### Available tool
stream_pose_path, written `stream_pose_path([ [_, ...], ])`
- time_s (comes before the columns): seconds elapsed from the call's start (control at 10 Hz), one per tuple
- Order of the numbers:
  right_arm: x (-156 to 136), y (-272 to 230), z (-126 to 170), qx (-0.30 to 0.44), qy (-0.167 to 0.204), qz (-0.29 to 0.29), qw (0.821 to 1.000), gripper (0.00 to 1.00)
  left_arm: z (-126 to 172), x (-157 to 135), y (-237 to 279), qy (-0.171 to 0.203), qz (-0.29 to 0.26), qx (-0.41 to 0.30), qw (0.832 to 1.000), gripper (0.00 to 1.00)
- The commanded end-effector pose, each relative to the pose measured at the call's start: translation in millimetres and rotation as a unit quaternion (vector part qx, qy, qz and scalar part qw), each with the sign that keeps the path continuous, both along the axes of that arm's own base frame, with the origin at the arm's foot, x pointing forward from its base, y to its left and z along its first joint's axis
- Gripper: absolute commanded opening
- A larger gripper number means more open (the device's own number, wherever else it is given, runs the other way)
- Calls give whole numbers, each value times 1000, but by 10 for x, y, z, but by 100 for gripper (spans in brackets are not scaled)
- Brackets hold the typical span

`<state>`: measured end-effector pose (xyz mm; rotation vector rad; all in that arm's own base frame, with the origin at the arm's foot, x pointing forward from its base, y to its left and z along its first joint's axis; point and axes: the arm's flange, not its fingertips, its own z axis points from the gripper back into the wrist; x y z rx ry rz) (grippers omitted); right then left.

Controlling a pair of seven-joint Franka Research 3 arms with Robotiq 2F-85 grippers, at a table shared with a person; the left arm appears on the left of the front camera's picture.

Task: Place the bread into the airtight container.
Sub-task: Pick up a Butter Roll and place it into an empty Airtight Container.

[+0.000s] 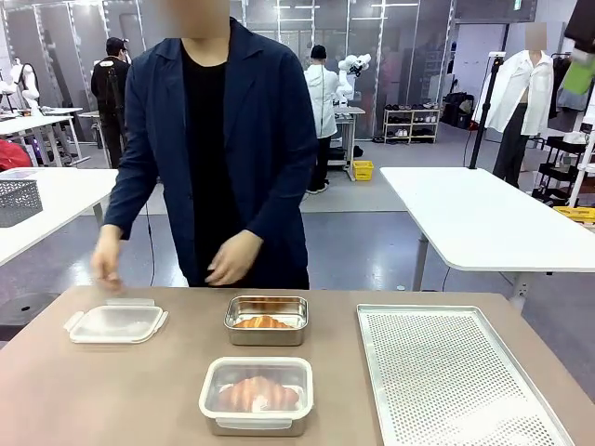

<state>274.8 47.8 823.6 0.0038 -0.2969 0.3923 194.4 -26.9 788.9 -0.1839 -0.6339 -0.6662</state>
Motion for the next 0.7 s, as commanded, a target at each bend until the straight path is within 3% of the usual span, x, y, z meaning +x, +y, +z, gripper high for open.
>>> stream_pose_path([
  [0.0,-50,51,-63,31,-34,-7,999,100,16,2,6,-2,-6,4,1000,100],
  [0.1,-64,27,-131,56,-62,-1,997,100,16,2,6,-2,-6,4,1000,100],
  [0.2,-45,10,38,7,-13,0,1000,100,16,2,6,-2,-6,4,1000,100],
  [0.6,-45,10,38,7,-13,0,1000,100,16,2,6,-2,-6,4,1000,100],
])
